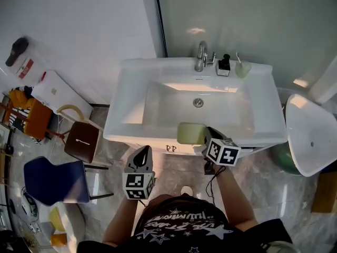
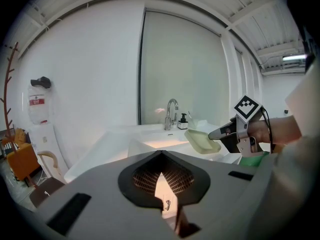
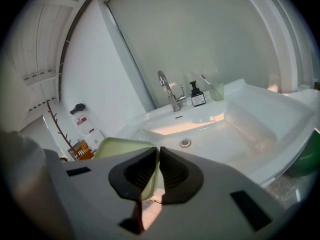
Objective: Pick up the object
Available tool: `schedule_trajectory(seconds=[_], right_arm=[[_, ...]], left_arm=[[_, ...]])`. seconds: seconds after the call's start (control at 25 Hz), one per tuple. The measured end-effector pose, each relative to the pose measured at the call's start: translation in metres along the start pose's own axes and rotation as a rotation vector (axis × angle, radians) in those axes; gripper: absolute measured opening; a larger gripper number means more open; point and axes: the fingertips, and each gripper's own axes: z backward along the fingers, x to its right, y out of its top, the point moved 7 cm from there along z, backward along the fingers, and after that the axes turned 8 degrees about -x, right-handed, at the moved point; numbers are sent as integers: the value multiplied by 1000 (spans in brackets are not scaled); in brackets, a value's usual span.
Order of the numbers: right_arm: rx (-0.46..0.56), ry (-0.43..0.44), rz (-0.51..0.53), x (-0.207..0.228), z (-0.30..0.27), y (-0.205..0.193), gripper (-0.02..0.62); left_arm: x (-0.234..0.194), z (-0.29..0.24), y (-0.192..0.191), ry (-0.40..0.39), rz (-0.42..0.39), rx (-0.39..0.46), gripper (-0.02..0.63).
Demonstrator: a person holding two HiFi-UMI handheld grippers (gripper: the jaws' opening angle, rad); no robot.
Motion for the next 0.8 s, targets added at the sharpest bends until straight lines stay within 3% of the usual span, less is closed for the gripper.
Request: schedule_trajectory(seconds=[0.36, 0.8], right_arm=[[-32, -60, 62, -12, 14, -20, 31], [-33, -118, 48, -42, 69, -83, 31]], left_arm=[[-1, 15, -14, -47, 20, -1, 15], [-10, 82, -49, -87, 16, -4, 15]])
